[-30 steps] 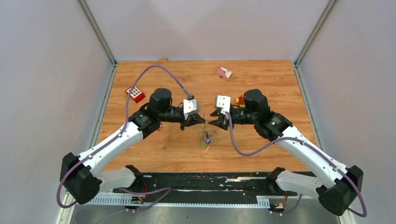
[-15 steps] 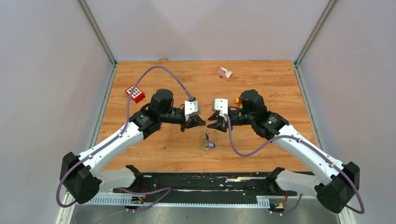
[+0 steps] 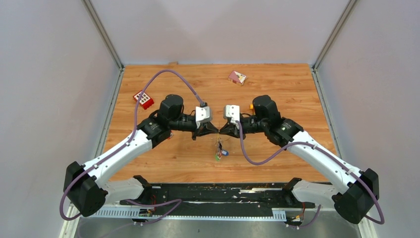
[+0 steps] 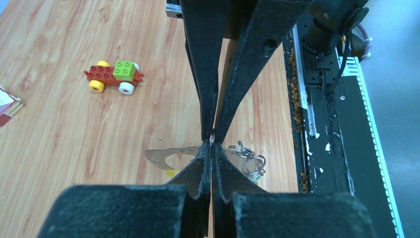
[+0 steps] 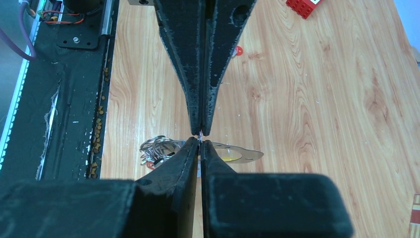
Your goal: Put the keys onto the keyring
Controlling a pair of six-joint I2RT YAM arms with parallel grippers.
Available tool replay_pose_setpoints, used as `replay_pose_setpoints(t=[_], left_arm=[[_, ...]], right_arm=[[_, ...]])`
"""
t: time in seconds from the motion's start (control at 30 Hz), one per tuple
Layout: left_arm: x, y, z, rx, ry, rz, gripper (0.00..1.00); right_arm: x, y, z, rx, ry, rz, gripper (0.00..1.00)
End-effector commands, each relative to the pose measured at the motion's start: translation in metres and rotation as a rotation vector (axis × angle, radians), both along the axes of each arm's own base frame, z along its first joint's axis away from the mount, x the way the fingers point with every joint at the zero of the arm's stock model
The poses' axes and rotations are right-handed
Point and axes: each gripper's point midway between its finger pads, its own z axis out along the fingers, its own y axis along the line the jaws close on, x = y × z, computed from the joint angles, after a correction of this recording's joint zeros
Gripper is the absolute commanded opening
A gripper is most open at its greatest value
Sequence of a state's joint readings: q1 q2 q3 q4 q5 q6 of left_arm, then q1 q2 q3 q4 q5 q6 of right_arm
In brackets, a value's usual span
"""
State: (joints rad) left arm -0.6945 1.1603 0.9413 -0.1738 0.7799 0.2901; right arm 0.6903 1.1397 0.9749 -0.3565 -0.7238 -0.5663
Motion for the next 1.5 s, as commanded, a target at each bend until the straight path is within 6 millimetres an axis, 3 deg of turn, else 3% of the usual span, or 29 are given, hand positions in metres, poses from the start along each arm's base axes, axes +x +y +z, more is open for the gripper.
replay_pose_setpoints(t=[0.0, 0.37, 0.87, 0.9, 1.07, 1.13, 1.23, 1.47], left_arm=[[-0.005, -0.004, 0.023, -0.074, -0.047, -0.027, 0.0], [-0.012, -0.004, 0.025, -0.098, -0.054, -0.057, 0.0], [-0.014, -0.002, 0.027, -0.113, -0.079, -0.061, 0.0], [-0.014, -0.001, 0.027, -0.113, -0.083, -0.061, 0.02], [-0.007, 0.006, 0.029, -0.117, -0.122, -0.037, 0.42], [-0.003, 0.01, 0.028, -0.118, -0.14, -0.022, 0.51], [-0.003, 0.013, 0.019, -0.119, -0.159, -0.035, 0.56], [0.003, 0.004, 0.013, -0.147, -0.157, -0.059, 0.55]], right_arm=[[0.006, 0.005, 0.011, 0.03, -0.024, -0.011, 0.03], [0.012, -0.001, 0.028, 0.056, -0.075, -0.071, 0.0], [0.011, -0.004, 0.022, 0.05, -0.085, -0.069, 0.0], [0.011, -0.004, 0.022, 0.051, -0.088, -0.067, 0.0], [0.01, -0.006, 0.027, 0.065, -0.089, -0.073, 0.0], [0.009, -0.006, 0.032, 0.078, -0.081, -0.071, 0.0], [0.006, -0.004, 0.038, 0.106, -0.048, -0.071, 0.0], [0.001, 0.002, 0.039, 0.129, 0.016, -0.046, 0.0]])
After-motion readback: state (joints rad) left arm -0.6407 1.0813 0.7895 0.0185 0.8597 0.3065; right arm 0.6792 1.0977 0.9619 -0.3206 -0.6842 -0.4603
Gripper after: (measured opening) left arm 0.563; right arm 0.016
